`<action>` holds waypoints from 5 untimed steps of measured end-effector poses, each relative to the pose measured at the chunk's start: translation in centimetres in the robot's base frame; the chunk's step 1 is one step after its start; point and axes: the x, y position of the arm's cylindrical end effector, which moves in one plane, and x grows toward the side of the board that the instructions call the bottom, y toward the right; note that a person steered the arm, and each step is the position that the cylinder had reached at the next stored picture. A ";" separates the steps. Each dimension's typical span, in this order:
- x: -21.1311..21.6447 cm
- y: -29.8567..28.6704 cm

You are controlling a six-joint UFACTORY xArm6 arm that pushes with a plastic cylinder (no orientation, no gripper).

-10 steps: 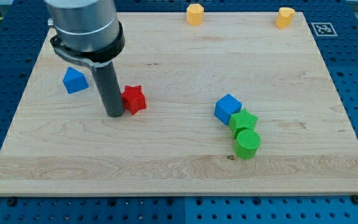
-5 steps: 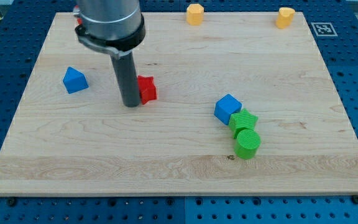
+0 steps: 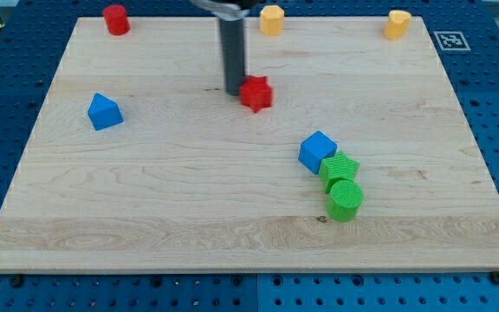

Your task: Move the red star towards the right center of the board

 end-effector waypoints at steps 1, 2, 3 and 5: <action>2.8 3.8; 6.2 7.0; 6.4 10.9; 9.5 15.6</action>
